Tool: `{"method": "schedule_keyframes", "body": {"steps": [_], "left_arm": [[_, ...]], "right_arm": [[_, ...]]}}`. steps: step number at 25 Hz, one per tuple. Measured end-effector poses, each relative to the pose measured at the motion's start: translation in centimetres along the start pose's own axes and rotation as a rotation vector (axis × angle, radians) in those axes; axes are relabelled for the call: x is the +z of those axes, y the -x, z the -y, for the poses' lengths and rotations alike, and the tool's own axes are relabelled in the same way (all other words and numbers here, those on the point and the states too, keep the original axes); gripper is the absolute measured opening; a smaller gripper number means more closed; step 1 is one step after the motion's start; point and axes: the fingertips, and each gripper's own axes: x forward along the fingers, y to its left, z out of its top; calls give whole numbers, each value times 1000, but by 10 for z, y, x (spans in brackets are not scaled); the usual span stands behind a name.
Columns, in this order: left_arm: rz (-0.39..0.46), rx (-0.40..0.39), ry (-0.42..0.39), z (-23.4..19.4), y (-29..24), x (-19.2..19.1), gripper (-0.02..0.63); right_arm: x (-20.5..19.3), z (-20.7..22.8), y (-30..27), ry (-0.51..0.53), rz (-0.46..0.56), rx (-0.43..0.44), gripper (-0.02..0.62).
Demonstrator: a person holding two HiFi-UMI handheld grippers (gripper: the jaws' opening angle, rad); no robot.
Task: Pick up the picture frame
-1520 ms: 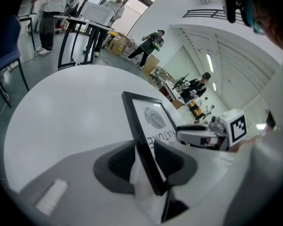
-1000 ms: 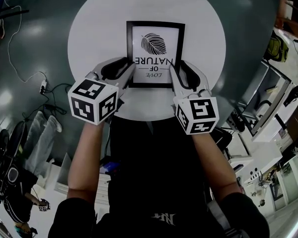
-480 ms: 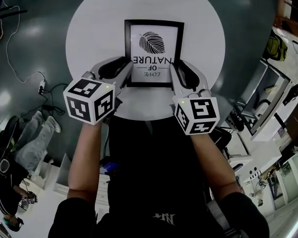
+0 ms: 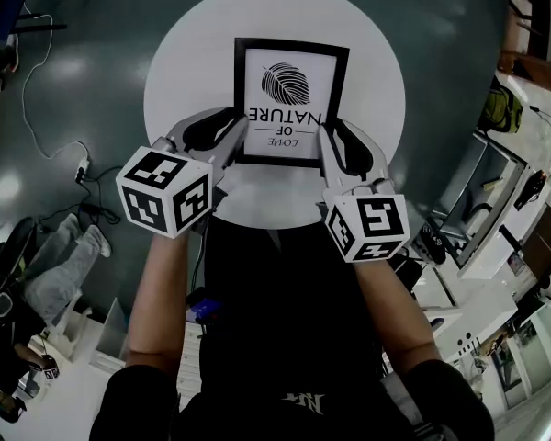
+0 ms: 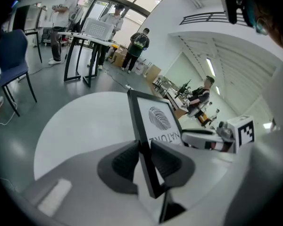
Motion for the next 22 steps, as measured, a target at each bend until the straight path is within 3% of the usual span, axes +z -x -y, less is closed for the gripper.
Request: {"method": "schedule_keyframes", "body": {"steps": [7,13,18,22], "left_arm": [[144,39,-73,34,48,104,81],[281,69,-150,92,125,159,80],[425,91,-248,127,172,257,80],[522,108,-317,169,237,289,80]], "right_arm": [[115,-1,33,58,151,18,80],[189,-24,104,98,294,24,74],[298,-26,138,150,461,35,69],[349,-53,197,190,570,52,67]]}}
